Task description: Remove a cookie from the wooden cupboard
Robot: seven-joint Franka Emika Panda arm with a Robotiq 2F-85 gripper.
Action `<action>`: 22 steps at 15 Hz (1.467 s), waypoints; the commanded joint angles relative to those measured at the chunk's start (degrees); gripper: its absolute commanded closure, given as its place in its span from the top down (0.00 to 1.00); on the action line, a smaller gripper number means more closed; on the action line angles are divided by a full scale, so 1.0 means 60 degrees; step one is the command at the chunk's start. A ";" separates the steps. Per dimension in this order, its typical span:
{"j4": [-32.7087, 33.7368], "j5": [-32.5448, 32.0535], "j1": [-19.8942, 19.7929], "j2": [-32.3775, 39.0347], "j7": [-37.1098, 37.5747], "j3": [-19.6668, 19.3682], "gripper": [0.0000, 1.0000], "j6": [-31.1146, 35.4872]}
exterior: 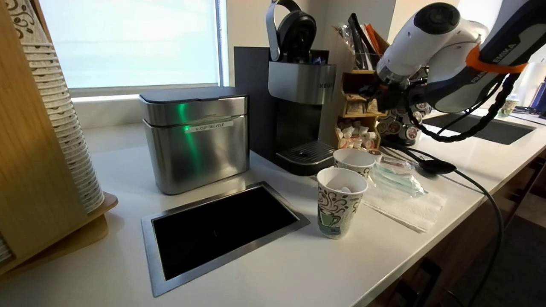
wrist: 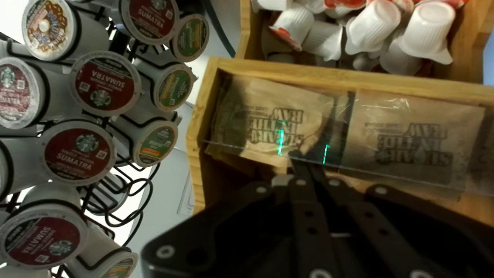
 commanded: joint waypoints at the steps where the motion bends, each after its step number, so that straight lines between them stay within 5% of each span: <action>1: -0.0261 0.2119 0.0368 0.0292 -0.0989 -0.0386 0.00 0.0443; 5: -0.0664 0.5037 0.0776 -0.0093 -0.3185 -0.0389 0.00 0.0609; 11: -0.1745 0.7427 0.1601 -0.1249 -0.6175 -0.0346 0.00 0.0625; 12: -0.1907 0.6547 0.1781 -0.1556 -0.5580 -0.0586 0.00 0.0609; 22: -0.2814 0.6216 0.4423 -0.4588 -0.6516 -0.3360 0.00 0.0002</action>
